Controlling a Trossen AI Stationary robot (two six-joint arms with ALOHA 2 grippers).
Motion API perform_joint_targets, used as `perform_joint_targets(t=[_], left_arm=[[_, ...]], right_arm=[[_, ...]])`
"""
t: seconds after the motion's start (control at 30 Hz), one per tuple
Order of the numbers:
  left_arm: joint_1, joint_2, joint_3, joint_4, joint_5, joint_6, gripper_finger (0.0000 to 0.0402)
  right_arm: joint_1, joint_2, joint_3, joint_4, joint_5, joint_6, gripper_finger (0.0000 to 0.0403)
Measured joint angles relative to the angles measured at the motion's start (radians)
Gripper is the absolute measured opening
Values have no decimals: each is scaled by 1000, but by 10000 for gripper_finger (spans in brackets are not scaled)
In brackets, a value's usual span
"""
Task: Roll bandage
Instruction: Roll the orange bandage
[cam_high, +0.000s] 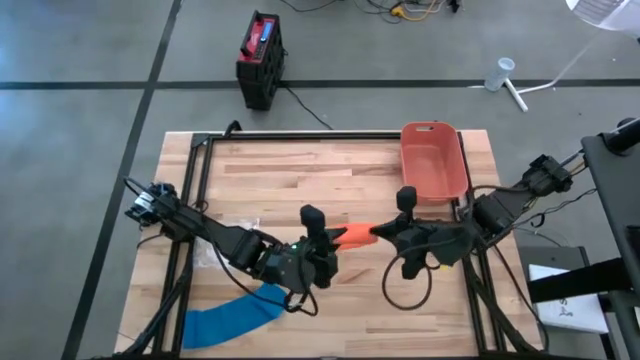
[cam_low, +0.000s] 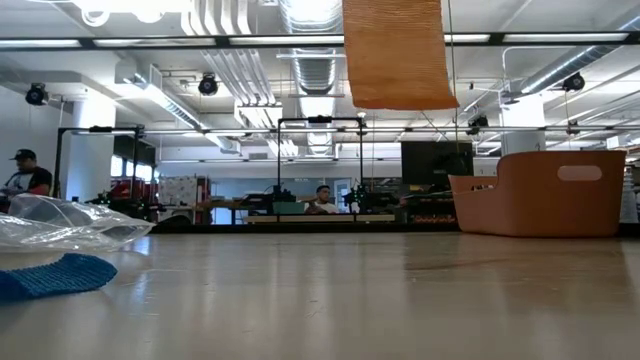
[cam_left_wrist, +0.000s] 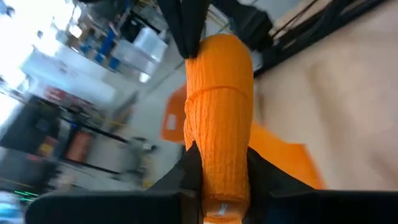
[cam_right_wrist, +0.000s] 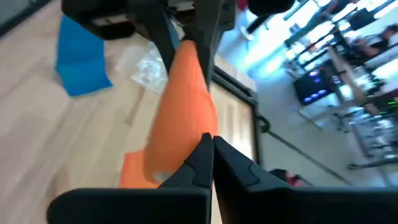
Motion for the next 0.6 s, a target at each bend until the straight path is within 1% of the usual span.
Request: perform_joint_targets(t=[0.1,0.23,0.33,0.43,0.5,0.6], left_arm=[[1,-2,1,-40,7,-135,47],[7,-2,1,-59,10,-241,47],[8,-2,1,-63,44,-278,47],[7,-2,1,-74,63,-306,47],[6,-2,1,-79,68,-318,47],[6,-2,-1,-98,60,-323,47]], right_arm=[[-2,-4,0,35,-69,18,16],[-9,27,0,89,-96,12,65],[-17,62,-1,136,-99,-22,107],[-35,85,-1,181,-103,-50,140],[-55,100,0,181,-111,-31,153],[-92,112,2,130,-125,33,158]])
